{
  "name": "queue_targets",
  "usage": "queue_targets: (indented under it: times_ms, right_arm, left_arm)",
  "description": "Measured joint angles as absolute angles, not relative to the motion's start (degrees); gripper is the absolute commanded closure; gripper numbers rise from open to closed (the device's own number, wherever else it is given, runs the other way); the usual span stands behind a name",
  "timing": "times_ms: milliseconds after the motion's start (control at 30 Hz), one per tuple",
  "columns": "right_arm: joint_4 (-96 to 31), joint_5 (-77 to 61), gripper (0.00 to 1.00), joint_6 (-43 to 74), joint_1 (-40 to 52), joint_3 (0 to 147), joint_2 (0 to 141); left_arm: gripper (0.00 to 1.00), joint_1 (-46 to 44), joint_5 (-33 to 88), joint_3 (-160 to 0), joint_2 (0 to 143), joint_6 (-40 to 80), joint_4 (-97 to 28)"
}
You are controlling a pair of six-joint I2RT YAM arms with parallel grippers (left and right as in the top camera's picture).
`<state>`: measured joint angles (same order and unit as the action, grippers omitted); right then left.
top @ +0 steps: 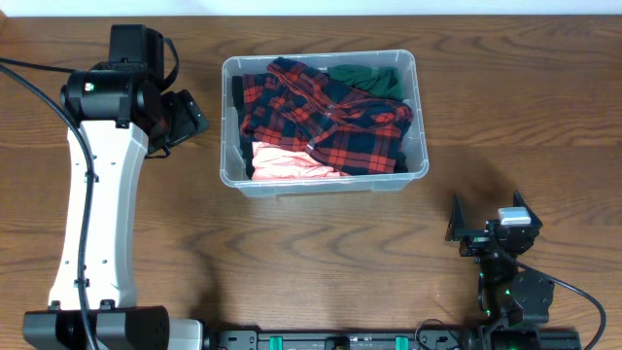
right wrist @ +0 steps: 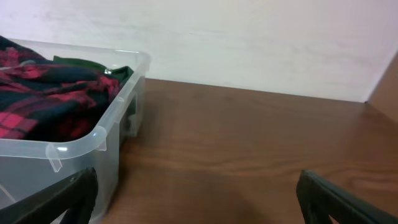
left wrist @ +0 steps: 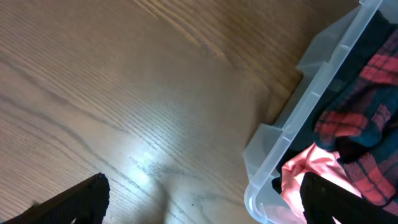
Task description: Pack container
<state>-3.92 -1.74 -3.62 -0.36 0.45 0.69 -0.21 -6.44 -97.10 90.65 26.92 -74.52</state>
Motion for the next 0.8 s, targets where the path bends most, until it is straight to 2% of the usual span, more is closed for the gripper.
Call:
queue_targets:
  times_ms: [500,633,800]
  right_arm:
    - [-3.92,-1.74,0.01,-3.6,-0.36,0.45,0.69]
    - [-3.92,-1.74,0.01,-3.62,-0.36,0.45,0.69]
    - [-3.9,-1.74,0.01,-3.62,-0.36,0.45,0.69]
  left_arm:
    - [0.02,-0.1,-6.72,-96.12,90.39,26.92,-74.0]
    - [0.02,0.01,-6.96,-89.01,87.5,26.92,-72.84]
    - [0.02,-0.01,-7.38,-71.57,78.48,26.92,-60.47]
